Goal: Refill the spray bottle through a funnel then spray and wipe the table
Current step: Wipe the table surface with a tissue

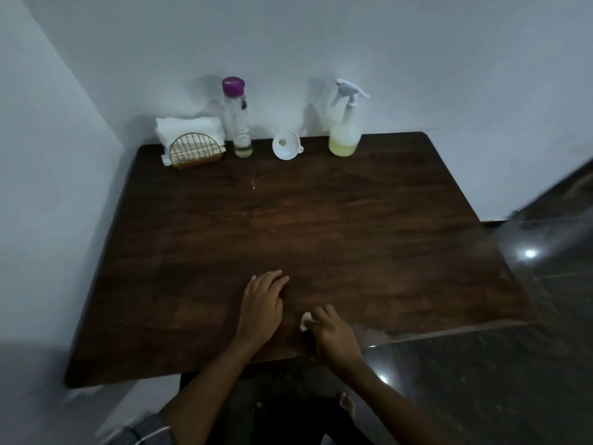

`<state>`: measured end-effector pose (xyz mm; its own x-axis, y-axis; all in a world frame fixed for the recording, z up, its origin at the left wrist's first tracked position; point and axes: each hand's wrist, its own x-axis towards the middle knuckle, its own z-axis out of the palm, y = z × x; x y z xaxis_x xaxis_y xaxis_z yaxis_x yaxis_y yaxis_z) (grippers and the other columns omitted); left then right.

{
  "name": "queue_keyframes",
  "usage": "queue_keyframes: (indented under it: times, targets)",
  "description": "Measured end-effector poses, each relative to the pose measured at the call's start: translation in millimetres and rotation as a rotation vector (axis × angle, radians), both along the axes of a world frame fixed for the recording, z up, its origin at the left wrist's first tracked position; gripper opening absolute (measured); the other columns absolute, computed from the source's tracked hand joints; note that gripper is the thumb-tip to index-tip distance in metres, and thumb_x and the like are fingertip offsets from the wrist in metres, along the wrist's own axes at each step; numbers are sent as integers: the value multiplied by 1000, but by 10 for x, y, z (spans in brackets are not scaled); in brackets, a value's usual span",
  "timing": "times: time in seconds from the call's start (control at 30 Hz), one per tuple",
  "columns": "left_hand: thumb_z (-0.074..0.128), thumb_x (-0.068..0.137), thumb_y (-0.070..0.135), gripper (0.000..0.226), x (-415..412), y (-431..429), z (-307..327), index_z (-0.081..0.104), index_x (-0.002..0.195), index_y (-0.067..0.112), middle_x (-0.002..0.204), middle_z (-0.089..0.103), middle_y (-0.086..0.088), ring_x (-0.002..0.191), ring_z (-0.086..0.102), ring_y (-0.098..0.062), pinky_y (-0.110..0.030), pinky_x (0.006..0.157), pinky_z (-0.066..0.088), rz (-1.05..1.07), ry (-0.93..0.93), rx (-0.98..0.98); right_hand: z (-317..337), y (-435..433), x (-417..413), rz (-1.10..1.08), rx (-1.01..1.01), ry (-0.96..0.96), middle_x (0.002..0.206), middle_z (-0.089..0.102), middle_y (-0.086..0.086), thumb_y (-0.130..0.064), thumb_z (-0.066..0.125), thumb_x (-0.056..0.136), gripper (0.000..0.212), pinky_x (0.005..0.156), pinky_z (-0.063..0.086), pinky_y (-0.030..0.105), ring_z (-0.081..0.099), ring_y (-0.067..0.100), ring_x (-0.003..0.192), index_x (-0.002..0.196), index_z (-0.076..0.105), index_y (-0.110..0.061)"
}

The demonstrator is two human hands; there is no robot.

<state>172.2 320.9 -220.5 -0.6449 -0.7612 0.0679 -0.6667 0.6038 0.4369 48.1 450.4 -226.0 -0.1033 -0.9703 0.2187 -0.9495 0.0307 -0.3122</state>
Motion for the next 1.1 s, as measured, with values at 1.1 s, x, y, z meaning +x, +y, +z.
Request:
queue_keyframes:
  times: [1.1]
  targets:
    - [69,76,-5,42,-2215,1369,785,61,115,5,93,66,2,54,51,9,-6,56,39,-94,481,828,840,968,-2111,-747,-40,-2093,68,67,15,15,48,84,18,49,54,22,67,19,57,82,61,4]
